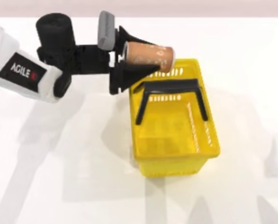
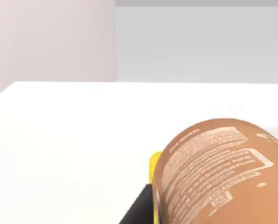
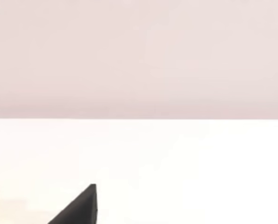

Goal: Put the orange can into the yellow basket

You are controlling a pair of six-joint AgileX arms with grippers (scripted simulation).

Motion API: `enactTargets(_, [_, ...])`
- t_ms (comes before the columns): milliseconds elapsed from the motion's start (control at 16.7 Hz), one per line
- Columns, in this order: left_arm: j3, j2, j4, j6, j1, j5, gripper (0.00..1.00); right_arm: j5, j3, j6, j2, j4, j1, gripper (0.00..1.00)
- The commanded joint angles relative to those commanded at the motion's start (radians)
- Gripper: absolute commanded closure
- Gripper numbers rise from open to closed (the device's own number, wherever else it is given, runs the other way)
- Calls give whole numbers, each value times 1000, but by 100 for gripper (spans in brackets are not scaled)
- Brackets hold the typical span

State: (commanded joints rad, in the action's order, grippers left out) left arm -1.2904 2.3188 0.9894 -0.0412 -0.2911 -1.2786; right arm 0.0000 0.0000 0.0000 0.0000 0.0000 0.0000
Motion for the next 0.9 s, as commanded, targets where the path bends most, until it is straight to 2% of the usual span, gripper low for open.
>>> enactTargets(180, [0, 0, 0, 0, 0, 0, 2, 0, 0, 0, 0, 0, 0, 0])
enactTargets(240, [0, 0, 0, 0, 0, 0, 0, 0, 0, 0, 0, 0, 0, 0])
enactTargets(780, [-1, -4, -2, -1, -3, 2, 0, 0, 0, 0, 0, 0, 0, 0])
enactTargets(900, [17, -30, -20, 7, 2, 22, 0, -2, 30, -20, 30, -30, 14, 0])
